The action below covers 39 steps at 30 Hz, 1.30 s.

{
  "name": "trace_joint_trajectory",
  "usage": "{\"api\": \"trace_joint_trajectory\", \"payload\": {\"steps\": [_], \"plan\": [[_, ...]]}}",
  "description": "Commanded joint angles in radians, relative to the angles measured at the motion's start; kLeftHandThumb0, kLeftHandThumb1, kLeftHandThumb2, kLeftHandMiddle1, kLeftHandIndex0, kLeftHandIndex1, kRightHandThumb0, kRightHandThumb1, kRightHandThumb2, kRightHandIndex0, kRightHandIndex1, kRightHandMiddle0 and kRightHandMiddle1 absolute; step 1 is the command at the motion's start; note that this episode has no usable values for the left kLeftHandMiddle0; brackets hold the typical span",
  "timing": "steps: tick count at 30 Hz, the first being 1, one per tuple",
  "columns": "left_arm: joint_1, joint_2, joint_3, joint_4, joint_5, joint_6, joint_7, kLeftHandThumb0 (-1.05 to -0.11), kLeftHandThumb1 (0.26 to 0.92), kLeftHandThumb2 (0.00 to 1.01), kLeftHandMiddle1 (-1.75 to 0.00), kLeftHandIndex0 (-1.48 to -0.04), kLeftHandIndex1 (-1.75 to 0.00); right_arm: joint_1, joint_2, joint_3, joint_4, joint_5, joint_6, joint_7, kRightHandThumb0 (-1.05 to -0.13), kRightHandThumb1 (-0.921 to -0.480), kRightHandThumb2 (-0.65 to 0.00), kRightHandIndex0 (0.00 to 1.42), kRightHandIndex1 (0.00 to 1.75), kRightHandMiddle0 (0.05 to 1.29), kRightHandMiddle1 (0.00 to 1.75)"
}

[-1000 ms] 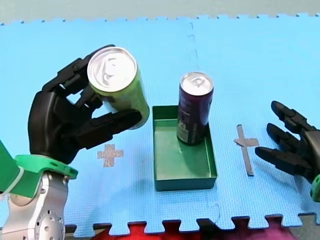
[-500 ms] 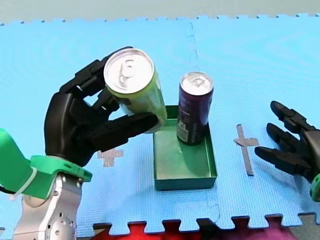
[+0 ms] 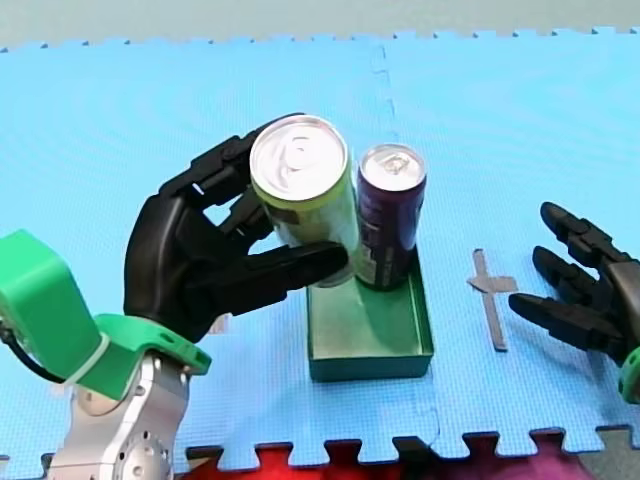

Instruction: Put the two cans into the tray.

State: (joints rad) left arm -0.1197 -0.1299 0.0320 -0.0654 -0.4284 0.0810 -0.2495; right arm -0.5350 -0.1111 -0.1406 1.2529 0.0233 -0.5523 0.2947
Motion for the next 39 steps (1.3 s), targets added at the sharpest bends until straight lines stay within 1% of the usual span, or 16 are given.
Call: {"api": "trace_joint_trajectory", "payload": {"steps": [1,8,16,24,30,39], "plan": [[-0.004,-0.008,-0.01,0.009,0.008,-0.013,0.0,-0.411,0.735,0.0,-0.01,-1.31,0.0,0.012,0.0,0.003,0.007,-0.005,0.011,-0.001,-0.906,-0.777,-0.002,0.36,0.0,0.32,0.0],[-0.013,-0.022,-0.018,0.042,0.019,-0.024,-0.007,-0.416,0.737,0.0,-0.01,-1.31,0.0,0.013,0.002,0.004,0.007,-0.008,0.005,-0.008,-0.914,-0.782,-0.002,0.36,0.0,0.32,0.0],[-0.03,-0.023,-0.015,0.077,0.032,-0.019,0.0,-0.419,0.736,0.0,-0.01,-1.32,0.0,0.015,0.003,0.004,0.006,-0.009,0.001,-0.014,-0.914,-0.785,-0.002,0.36,0.0,0.32,0.0],[-0.059,-0.025,-0.006,0.146,0.051,-0.036,0.001,-0.414,0.734,0.0,0.0,-1.31,0.0,0.016,0.003,0.003,0.003,-0.008,-0.003,-0.021,-0.922,-0.79,-0.002,0.36,0.0,0.32,0.0],[-0.072,-0.035,0.001,0.185,0.059,-0.043,0.005,-0.411,0.733,0.0,0.0,-1.31,0.0,0.017,0.002,0.0,-0.001,-0.005,-0.007,-0.02,-0.93,-0.793,-0.002,0.36,0.0,0.32,0.0],[-0.085,-0.041,0.019,0.237,0.051,-0.053,-0.015,-0.41,0.732,0.0,0.0,-1.3,0.0,0.018,0.0,-0.001,-0.006,-0.004,-0.01,-0.016,-0.924,-0.793,0.0,0.37,0.0,0.32,0.0]]}}
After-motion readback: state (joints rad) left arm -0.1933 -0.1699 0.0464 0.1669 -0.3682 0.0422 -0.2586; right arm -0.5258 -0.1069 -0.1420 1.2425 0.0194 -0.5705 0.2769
